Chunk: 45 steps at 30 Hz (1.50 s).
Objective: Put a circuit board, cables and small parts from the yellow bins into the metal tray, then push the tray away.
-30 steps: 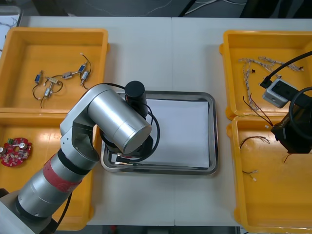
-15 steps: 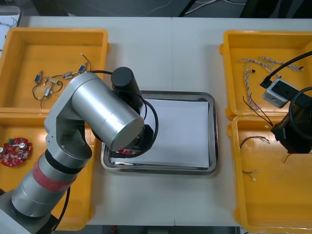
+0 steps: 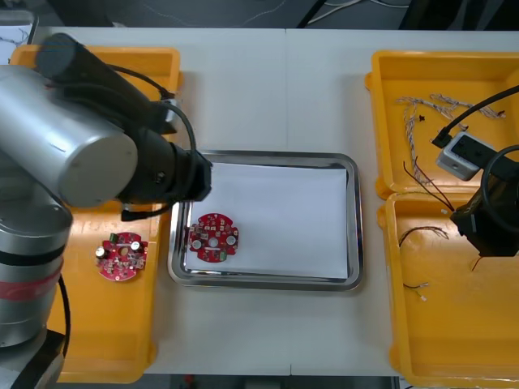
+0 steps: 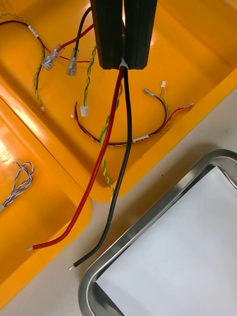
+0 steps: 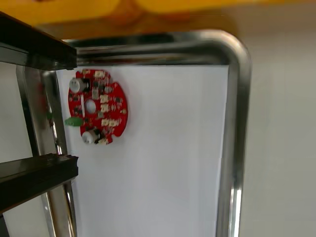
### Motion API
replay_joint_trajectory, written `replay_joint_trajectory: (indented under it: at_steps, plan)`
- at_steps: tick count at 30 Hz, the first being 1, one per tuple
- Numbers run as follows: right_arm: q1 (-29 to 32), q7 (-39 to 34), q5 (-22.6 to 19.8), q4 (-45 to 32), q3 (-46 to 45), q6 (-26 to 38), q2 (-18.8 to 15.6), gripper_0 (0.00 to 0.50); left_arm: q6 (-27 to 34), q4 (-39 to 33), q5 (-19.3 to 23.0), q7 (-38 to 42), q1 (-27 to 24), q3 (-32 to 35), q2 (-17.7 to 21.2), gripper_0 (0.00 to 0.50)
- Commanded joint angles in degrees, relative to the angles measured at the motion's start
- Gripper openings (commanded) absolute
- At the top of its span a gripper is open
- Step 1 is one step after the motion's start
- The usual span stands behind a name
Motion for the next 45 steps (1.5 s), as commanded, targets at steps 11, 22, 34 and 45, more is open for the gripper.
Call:
replay_joint_trajectory:
  at_steps: [11, 22, 34, 45]
  plan:
    - [-4.6, -0.6, 1.5, -4.3, 10.0, 0.2, -1.1, 0.000, 0.4, 2.4, 8.6, -16.5, -0.1, 21.9, 13.8, 0.500]
    - [-8.2, -0.9, 7.7, -5.1, 24.9, 0.2, -0.1, 0.000, 0.4, 13.3, 5.1, -24.7, 0.0, 29.1, 15.6, 0.500]
    - [-20.3, -2.9, 15.3, 0.3, 44.5, 0.1, 4.2, 0.000, -0.7, 22.6, 1.1, -26.7, -0.8, 27.7, 15.6, 0.500]
    - [-26.6, -4.7, 21.2, 9.3, 56.3, -4.5, 10.5, 0.000, -7.1, 31.1, -3.7, -26.7, -5.8, 23.5, 15.3, 0.500]
